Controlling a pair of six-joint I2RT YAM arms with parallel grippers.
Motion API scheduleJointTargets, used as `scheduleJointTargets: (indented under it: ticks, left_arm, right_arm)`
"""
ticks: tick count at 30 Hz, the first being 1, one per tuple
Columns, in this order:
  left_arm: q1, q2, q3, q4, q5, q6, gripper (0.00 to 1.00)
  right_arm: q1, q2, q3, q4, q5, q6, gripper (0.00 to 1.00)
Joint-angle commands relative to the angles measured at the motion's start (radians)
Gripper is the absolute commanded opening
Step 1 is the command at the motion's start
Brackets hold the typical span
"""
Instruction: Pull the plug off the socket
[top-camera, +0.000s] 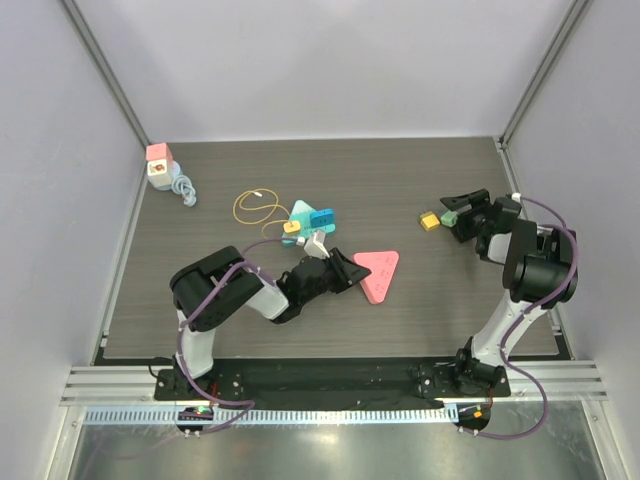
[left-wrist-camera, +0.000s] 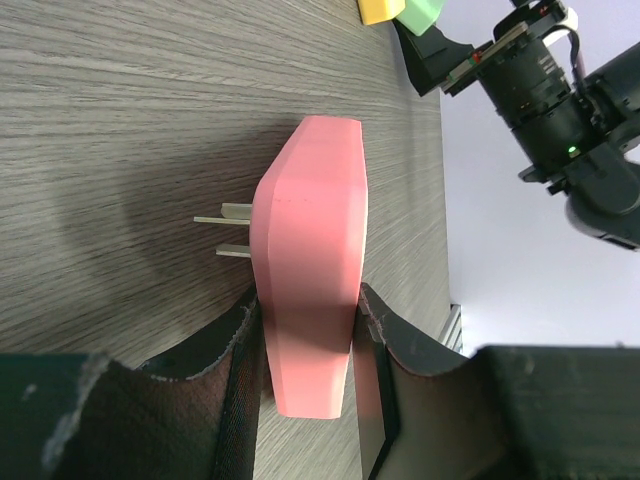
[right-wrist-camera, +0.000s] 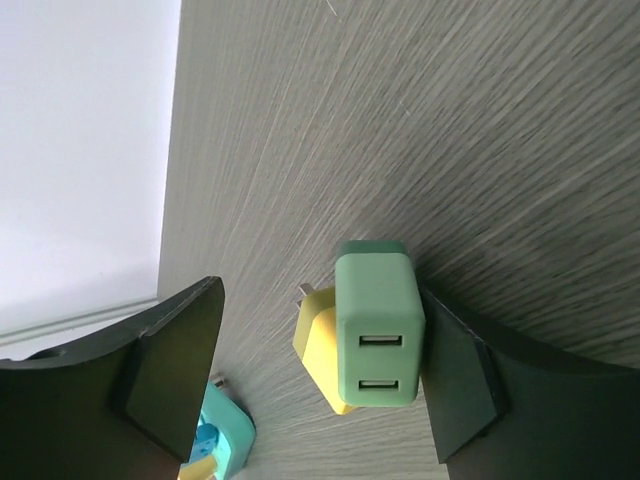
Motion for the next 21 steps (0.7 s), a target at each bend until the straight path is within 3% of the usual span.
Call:
scheduleJointTargets:
  ticks: [1, 5, 9, 14, 17, 21]
  left_arm:
    - [0.0, 0.026, -0.006, -0.058, -0.003, 0.049, 0.0]
    - [0.0, 0.024, -0.004, -0.058, 0.0, 0.05, 0.0]
    - [0.0, 0.027, -0.003, -0.058, -0.001, 0.052, 0.0]
    - [-0.003, 0.026, -0.001, -0.06, 0.005, 0.06, 0.0]
    - [-0.006, 0.024, 0.0, -0.064, 0.002, 0.064, 0.0]
    - [-0.009, 0.027, 0.012, -0.075, 0.009, 0.073, 0.0]
  right_arm:
    - [0.023, -0.081, 0.069, -0.223, 0.045, -0.07, 0.8]
    - [0.046, -0.124, 0.144, -0.508, 0.148, -0.173, 0.88]
    - [0.046, -0.154, 0.174, -0.636, 0.201, -0.223, 0.96]
    - [0.049, -0.203, 0.197, -0.82, 0.348, -0.302, 0.98]
    - [0.057, -0.285, 0.184, -0.891, 0.495, -0.358, 1.0]
    - [0.066, -0.423, 0.151, -0.968, 0.56, -0.403, 1.0]
